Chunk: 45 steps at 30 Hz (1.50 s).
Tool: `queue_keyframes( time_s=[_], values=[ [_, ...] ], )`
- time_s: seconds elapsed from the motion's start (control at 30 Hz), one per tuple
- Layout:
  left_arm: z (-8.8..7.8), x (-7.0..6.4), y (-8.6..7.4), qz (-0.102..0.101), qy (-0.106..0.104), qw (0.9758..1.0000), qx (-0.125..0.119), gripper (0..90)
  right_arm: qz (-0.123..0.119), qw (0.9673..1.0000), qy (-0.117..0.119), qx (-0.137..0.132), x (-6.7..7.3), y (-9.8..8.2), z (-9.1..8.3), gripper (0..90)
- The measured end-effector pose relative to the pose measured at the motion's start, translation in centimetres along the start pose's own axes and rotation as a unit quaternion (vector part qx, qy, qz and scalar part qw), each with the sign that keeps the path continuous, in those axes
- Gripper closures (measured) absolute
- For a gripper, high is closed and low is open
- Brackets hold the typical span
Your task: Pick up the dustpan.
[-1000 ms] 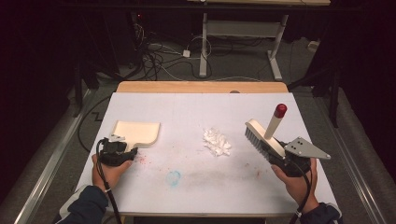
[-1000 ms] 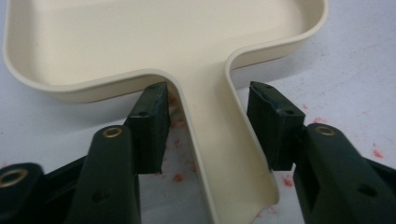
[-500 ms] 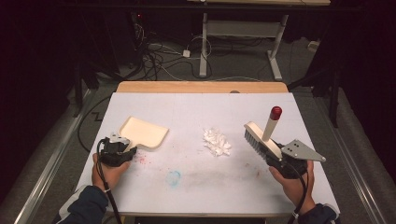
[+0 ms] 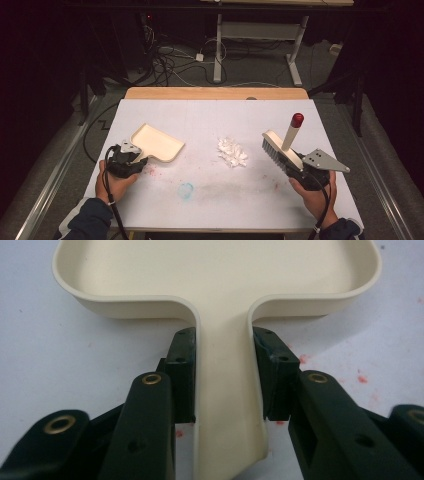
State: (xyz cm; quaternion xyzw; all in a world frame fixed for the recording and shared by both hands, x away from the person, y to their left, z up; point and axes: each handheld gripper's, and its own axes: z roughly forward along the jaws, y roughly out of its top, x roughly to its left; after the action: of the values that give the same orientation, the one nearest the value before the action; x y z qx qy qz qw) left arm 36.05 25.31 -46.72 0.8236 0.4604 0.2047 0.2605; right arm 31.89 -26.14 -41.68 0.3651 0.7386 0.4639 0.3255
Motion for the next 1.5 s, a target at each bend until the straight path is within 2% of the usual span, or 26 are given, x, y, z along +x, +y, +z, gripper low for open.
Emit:
queue_keyframes(
  time_s=[0.13,0.2,0.4,0.53,0.67,0.87,1.03,1.1,1.23,1.4,1.5],
  values=[
    [-0.4,-0.6,0.2,0.019,-0.023,0.9996,0.003,64.2,0.006,1.0,0.0,-0.004,-0.3,0.3,0.5,67.3],
    [-0.5,-0.9,0.3,0.023,-0.037,0.999,0.005,64.2,0.009,0.9999,0.0,-0.006,-0.5,0.5,0.9,67.3],
    [-1.0,-1.5,0.5,0.033,-0.059,0.9977,-0.005,64.2,0.023,0.9997,-0.005,-0.006,-1.1,1.1,3.0,67.3],
    [-1.2,-2.4,0.7,0.05,-0.076,0.9958,-0.001,64.1,0.023,0.9996,-0.014,0.0,-1.5,1.5,4.9,67.3],
    [-1.2,-3.3,0.9,0.073,-0.094,0.9929,0.006,64.2,0.032,0.9993,-0.02,0.009,-1.8,1.5,7.0,67.3],
    [-1.4,-4.6,1.1,0.094,-0.117,0.9886,0.01,64.1,0.047,0.9986,-0.022,0.013,-1.9,1.4,9.5,67.3],
    [-1.3,-5.3,1.2,0.105,-0.129,0.986,0.014,64.1,0.058,0.9977,-0.028,0.02,-1.5,1.5,11.5,67.3],
    [-1.3,-5.5,1.3,0.108,-0.137,0.9846,0.017,64.1,0.054,0.9978,-0.027,0.026,-1.2,1.4,12.2,67.4],
    [-1.1,-5.9,1.5,0.115,-0.139,0.9835,0.02,64.1,0.051,0.9977,-0.023,0.037,-0.3,1.1,13.5,67.3],
    [-0.9,-6.3,1.6,0.119,-0.14,0.9828,0.02,64.0,0.041,0.9983,-0.006,0.041,1.0,1.1,13.9,67.3],
    [-1.0,-6.4,1.6,0.12,-0.14,0.9827,0.02,64.0,0.031,0.9981,0.003,0.053,1.6,1.3,13.9,67.0]
  ],
)
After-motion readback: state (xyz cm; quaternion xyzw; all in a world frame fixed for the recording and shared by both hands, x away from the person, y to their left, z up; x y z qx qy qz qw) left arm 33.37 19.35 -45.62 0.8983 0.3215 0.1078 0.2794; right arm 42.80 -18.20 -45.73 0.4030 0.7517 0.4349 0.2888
